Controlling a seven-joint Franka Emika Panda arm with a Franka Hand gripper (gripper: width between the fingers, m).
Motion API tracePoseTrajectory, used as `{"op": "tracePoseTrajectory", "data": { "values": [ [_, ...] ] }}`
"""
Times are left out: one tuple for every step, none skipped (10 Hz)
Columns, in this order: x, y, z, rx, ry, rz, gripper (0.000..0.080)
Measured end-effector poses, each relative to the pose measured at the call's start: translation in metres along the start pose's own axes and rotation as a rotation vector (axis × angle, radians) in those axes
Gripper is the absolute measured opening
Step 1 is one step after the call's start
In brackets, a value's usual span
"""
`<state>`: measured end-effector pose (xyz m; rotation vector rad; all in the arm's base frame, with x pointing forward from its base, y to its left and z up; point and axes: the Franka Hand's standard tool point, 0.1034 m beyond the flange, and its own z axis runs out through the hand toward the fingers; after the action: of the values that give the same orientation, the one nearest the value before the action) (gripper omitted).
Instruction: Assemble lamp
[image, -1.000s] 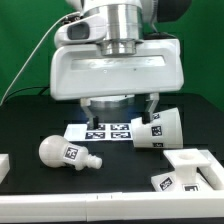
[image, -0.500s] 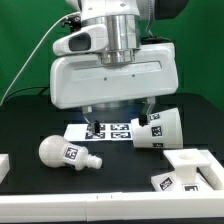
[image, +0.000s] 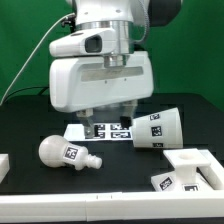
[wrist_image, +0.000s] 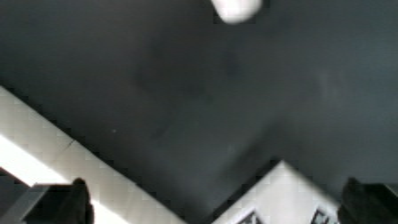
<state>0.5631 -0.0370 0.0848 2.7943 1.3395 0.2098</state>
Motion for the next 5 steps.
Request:
{"op": "tracePoseTrajectory", "data": {
  "values": [
    [0.0003, -0.0002, 0.0, -0.002, -0.004, -0.037, 0.0698],
    [0.0003, -0.0002, 0.0001, -0.002, -0.004, -0.037, 0.0698],
    [0.0001, -0.0002, 0.0002, -0.002, -0.004, -0.034, 0.0698],
    [0.0, -0.0002, 0.0003, -0.002, -0.004, -0.034, 0.0698],
    [-0.0024, 0.0, 0.0009, -0.001, -0.006, -0.032, 0.0698]
  ]
}}
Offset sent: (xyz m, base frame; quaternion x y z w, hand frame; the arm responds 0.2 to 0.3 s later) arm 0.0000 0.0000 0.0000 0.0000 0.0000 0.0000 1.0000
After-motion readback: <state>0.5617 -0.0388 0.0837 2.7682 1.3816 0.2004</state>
